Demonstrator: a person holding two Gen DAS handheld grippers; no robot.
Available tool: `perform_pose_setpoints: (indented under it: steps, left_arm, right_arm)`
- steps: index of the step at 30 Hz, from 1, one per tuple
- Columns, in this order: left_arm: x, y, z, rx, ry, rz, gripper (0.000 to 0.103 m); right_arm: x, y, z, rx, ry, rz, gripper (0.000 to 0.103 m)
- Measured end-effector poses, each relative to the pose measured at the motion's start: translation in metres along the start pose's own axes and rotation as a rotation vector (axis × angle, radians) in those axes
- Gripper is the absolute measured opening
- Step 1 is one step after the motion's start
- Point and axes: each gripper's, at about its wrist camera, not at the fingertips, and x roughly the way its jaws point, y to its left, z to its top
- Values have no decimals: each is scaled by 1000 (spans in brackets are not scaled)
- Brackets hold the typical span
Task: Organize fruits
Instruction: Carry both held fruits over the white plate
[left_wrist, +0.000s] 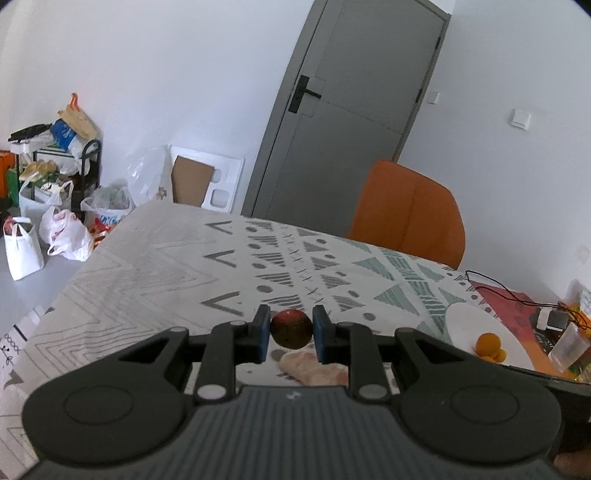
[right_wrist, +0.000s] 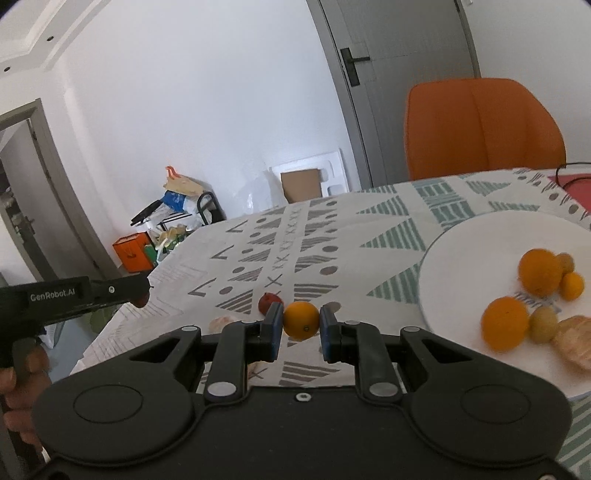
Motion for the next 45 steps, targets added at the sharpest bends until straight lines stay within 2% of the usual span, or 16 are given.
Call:
perform_pose_setpoints:
  steps: [17, 33, 45]
  left_arm:
    - [19, -65, -5, 86, 25, -69, 22]
    - [51, -118, -16, 138, 76, -145, 22]
    - [75, -155, -22, 185, 111, -192, 22]
  right_arm:
    - [-39, -57, 0, 67, -62, -72, 19]
    - [-72, -119, -5, 145, -105, -184, 19]
    - [-89, -151, -5, 179, -142, -245, 20]
